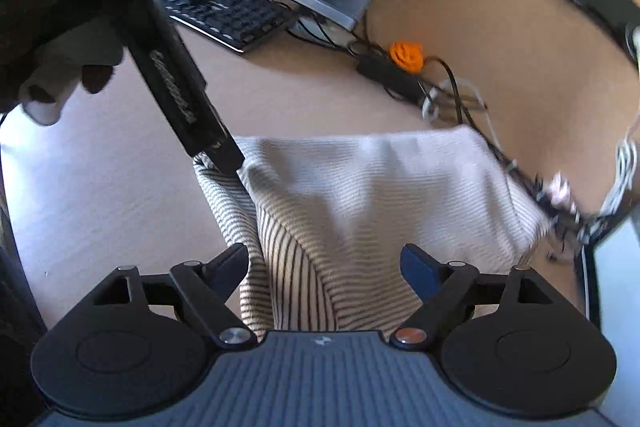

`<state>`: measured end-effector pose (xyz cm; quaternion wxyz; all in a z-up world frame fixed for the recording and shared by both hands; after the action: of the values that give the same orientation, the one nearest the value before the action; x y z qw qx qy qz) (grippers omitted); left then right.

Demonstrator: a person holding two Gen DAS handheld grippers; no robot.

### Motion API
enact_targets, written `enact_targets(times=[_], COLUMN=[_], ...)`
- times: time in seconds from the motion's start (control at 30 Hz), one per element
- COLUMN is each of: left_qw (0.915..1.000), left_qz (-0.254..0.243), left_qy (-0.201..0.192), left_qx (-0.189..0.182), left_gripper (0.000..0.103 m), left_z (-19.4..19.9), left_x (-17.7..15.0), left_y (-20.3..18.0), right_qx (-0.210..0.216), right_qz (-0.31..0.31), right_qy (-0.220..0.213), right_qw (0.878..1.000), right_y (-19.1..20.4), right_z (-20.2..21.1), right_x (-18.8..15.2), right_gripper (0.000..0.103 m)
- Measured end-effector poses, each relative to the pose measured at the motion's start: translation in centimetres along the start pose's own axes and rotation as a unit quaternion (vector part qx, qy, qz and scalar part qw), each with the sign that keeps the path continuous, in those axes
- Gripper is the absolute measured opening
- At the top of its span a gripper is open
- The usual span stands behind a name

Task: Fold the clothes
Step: 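Grasp the end of the folded shirt with the right gripper while the left gripper grasps beside it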

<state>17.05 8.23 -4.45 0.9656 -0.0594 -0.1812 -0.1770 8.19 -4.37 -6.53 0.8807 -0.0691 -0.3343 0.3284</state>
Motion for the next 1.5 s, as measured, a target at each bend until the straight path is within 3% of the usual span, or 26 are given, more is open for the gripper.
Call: enact_targets(times=[0.3, 0.37, 0.43, 0.6, 0.77, 0.9, 1.1, 1.23, 1.4, 1.5], left_qw=[0.9999, 0.9998, 0.9996, 0.9988, 0.9972, 0.9938, 0.9808, 0.9713, 0.9727, 0.9706], left_qz=[0.001, 0.003, 0.005, -0.002, -0.057, -0.107, -0.191, -0.219, -0.199, -0.2], left_qy=[-0.013, -0.018, -0.023, -0.037, -0.045, -0.026, -0.012, -0.02, -0.039, -0.053], left_qx=[0.007, 0.01, 0.015, 0.031, 0.02, 0.012, 0.035, 0.091, 0.113, 0.122], left_gripper=[0.1, 0.1, 0.1, 0.1, 0.1, 0.1, 0.1, 0.1, 0.101, 0.101], left_z=[0.6, 0.9, 1.2, 2.7, 3.7, 2.3, 0.2, -1.4, -1.6, -1.1], left_x=[0.5, 0.7, 0.8, 0.9, 0.2, -0.3, -1.0, -0.5, 1.0, 1.6], left_y=[0.6, 0.8, 1.2, 2.2, 1.2, -0.8, -3.8, -4.6, -4.3, -4.4], right_qx=[0.025, 0.035, 0.059, 0.113, 0.127, 0.134, 0.163, 0.121, 0.067, 0.034], right_qz=[0.001, -0.01, -0.049, -0.138, -0.172, -0.186, -0.23, -0.185, -0.125, -0.089], right_qy=[0.026, 0.031, 0.04, 0.049, 0.049, 0.048, 0.049, 0.035, 0.017, 0.006], right_qw=[0.999, 0.999, 0.996, 0.983, 0.976, 0.972, 0.958, 0.975, 0.99, 0.995], right_y=[0.2, -0.1, -1.3, -4.0, -4.8, -5.0, -6.4, -5.2, -3.8, -2.9], right_z=[-2.3, -2.6, -2.8, -3.2, -3.5, -3.7, -4.1, -3.5, -2.7, -2.2], right_x=[0.6, 0.7, 0.8, 0.4, 0.3, 0.3, 0.3, 0.4, 0.5, 0.6], right_gripper=[0.084, 0.072, 0.063, 0.061, 0.061, 0.061, 0.061, 0.061, 0.061, 0.075])
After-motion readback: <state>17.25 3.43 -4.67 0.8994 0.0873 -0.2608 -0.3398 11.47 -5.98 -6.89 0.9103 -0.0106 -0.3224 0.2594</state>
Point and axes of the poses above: each gripper's, at about its wrist camera, not at the fingertips, and z roughly against the way its jaws point, y to its left, x to its top, the point moved 3 cm from there along -z, roughly the way its jaws point, and after that the axes turned 9 degrees about y, right-handed, at the moved point
